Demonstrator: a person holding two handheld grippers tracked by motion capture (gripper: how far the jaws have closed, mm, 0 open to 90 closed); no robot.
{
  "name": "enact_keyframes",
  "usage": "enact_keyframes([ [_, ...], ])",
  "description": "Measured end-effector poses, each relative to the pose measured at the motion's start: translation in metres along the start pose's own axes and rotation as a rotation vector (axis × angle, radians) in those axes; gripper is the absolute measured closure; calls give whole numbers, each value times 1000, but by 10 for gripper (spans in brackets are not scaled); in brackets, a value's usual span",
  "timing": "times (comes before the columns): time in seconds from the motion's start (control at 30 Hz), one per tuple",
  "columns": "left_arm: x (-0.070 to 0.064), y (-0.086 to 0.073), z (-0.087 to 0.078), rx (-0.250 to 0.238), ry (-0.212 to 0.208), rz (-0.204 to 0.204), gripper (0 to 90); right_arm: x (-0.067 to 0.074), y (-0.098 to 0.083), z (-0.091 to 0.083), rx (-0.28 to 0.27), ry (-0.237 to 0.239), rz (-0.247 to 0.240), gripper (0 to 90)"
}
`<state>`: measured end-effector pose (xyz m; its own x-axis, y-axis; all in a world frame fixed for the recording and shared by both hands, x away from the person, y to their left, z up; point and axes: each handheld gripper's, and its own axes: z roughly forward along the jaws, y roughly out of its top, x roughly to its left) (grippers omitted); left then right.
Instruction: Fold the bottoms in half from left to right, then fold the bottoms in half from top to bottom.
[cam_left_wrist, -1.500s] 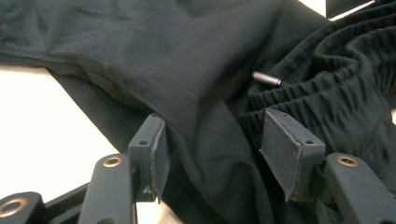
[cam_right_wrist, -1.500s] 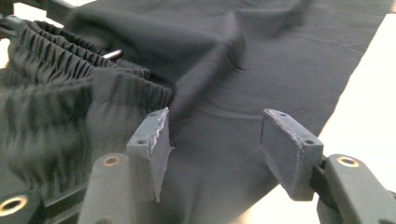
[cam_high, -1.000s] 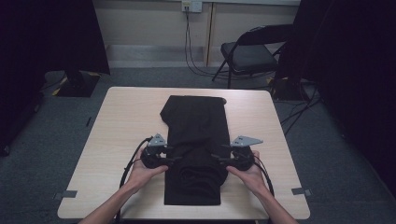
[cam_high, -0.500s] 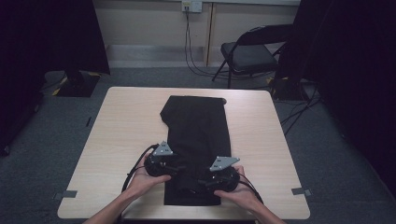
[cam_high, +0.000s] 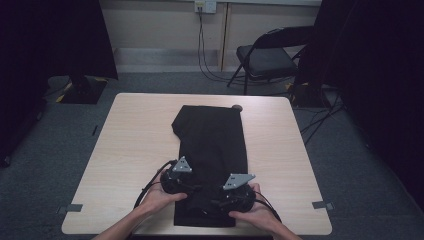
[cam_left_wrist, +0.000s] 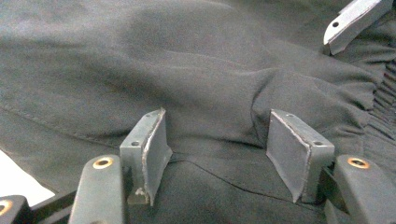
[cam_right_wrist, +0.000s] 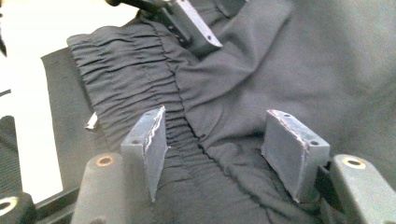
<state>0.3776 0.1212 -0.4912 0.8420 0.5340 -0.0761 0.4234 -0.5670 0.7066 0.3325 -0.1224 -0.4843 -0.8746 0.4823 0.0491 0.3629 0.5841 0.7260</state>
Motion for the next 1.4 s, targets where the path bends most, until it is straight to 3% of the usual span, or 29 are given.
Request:
enact_keyframes([
  [0.07,-2,-1,-1,4,0,13,385,0,3,-3,5,18,-6,365],
  [0.13,-4,-3,-2,7,12,47,400,-6,8,-7,-32,16,4,349],
  [0.37,-9,-8,-6,3,11,52,402,-49,28,-7,-112,-130,69,378],
  [0.5,-2,-7,-8,16,-30,86,426,-64,34,7,-99,-169,81,452],
  [0.57,7,-3,-9,-17,-36,38,470,-69,36,16,-81,-196,79,453],
  [0.7,27,4,-15,-88,42,-30,467,-75,34,27,-55,-204,90,474],
  [0.73,30,3,-13,-82,43,-44,463,-77,32,31,-40,-197,99,480],
  [0.8,33,0,-7,-31,58,-38,461,-75,29,38,-5,-191,91,473],
  [0.83,32,-2,-5,-16,54,-42,455,-73,27,39,-16,-198,77,473],
  [1.0,22,-5,-5,-11,80,-24,448,-67,23,37,-25,-171,77,467],
  [1.2,10,-10,-19,43,16,-46,471,-50,16,30,-19,-132,34,465],
  [1.27,12,-7,-23,37,-21,-55,468,-43,13,28,-24,-122,27,465],
  [1.4,21,0,-34,-34,12,-90,436,-31,11,26,-13,-108,6,465],
])
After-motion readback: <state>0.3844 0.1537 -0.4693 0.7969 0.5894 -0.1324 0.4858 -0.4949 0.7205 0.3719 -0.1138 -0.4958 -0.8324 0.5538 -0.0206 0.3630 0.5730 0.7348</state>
